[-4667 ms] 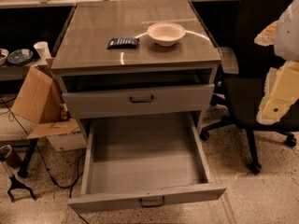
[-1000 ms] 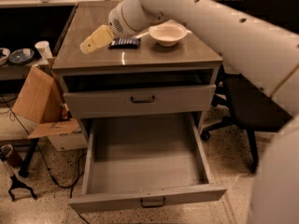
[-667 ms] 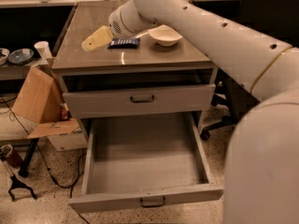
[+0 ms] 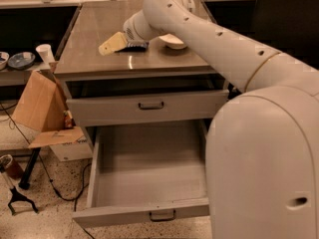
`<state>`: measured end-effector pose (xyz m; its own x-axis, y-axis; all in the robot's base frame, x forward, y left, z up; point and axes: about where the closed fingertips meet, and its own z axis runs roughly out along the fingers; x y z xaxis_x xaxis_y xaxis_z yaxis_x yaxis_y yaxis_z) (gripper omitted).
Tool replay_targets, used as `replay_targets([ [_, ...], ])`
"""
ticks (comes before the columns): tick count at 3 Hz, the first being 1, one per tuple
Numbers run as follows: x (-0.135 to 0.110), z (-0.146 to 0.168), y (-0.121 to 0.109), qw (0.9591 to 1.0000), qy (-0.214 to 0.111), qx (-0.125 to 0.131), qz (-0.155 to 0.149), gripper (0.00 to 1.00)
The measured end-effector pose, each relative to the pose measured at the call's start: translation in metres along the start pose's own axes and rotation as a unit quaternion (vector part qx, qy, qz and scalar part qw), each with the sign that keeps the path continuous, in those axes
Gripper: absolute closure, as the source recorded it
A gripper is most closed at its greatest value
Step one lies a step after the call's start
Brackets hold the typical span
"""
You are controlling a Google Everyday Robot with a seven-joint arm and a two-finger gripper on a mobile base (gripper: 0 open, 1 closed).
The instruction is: Place rxbar blueberry into middle drawer
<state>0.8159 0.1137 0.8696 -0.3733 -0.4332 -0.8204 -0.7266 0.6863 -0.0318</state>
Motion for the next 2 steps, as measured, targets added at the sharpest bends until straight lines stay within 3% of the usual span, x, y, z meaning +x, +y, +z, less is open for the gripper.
replay_targets([
  [2, -0.001, 0.024, -0.024, 0.9987, -0.010, 0.049, 0.007, 0.00],
])
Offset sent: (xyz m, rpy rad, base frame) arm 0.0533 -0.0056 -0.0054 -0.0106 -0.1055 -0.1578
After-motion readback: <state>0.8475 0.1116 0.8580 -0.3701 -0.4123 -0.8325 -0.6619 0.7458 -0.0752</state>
